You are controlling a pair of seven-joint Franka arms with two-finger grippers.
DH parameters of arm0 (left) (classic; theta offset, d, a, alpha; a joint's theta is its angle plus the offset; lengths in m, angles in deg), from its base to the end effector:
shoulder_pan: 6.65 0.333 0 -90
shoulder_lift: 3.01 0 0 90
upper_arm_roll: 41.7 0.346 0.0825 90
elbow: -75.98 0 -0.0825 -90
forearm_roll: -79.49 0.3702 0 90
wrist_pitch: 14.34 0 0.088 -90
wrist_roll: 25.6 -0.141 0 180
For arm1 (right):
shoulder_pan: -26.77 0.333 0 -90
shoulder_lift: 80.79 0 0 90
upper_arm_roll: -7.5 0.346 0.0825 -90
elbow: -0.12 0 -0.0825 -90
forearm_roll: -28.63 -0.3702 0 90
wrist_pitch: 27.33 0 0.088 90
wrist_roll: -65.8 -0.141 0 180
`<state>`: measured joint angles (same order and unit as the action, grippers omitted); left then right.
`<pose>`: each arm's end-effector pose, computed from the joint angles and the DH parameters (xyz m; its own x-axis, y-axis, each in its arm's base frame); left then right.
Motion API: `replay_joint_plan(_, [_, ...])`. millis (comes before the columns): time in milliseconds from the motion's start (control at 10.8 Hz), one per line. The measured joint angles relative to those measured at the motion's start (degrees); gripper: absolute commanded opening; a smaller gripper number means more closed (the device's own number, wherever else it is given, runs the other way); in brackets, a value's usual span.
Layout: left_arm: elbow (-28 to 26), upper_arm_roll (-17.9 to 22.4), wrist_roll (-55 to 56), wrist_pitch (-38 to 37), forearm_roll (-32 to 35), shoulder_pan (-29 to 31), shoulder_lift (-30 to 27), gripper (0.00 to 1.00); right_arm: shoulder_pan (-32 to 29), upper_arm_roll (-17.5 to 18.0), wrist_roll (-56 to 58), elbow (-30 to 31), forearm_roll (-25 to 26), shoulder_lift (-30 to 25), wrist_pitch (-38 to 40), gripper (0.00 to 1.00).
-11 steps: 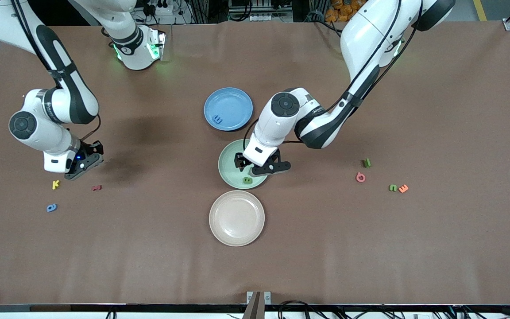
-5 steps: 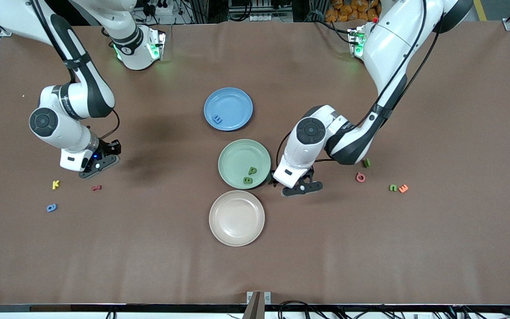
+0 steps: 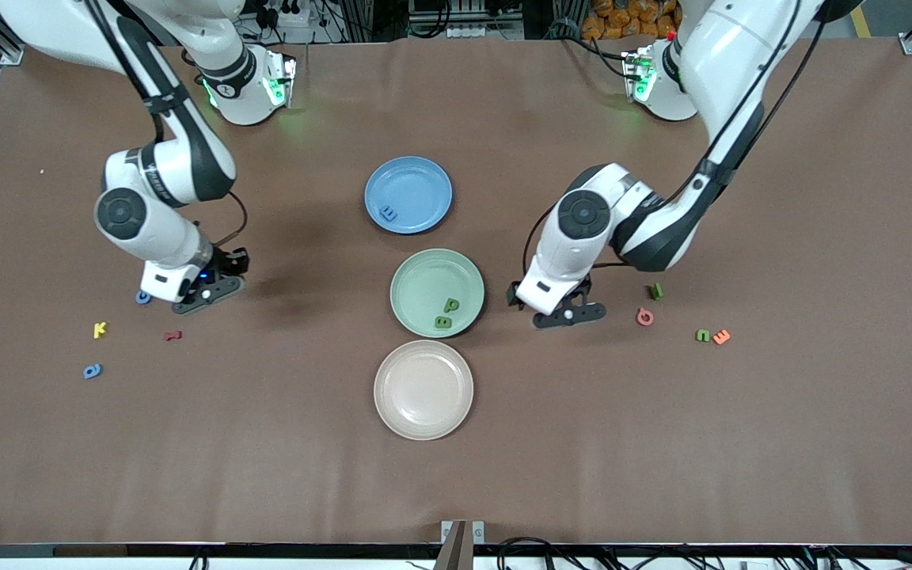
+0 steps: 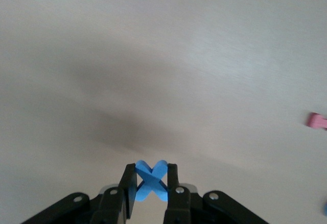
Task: Sort letters by color into matching plates
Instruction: 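Place the blue x on the blue plate while the left gripper grasps a green letter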
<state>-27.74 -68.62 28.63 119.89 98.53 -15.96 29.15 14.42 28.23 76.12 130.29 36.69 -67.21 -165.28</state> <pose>0.5547 -0.3589 0.2638 0.9876 0.1535 0.0315 0.1523 -0.9876 0.0373 0.5164 0.0733 0.2588 0.9062 0.4151 -0.0808 0.4155 -0.9095 -0.0127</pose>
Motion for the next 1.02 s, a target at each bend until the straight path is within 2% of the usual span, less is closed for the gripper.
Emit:
replay_joint_plan(185, [-9.0,-5.4,-1.4,3.9,0.1,7.9,-5.2,1.00,1.8,3.7,-8.3,0.0,0.0,-0.3,0.2,0.00])
replay_joint_plan(370, [-15.5,-6.6,-2.9,7.1,0.2,11.2,-8.5,1.00,3.9,6.6,-16.1,0.0,0.0,-0.3,0.2,0.00])
replay_joint_plan(648, [-19.7,-6.6,-3.0,7.3,0.2,16.5,-10.4,1.00,9.5,11.3,-31.6,0.0,0.0,-0.3,0.4,0.00])
replay_joint_plan(1018, [-21.0,-6.6,-3.2,7.4,0.8,25.8,-10.8,1.00,14.7,18.5,-47.0,0.4,-0.1,0.0,1.3,0.00])
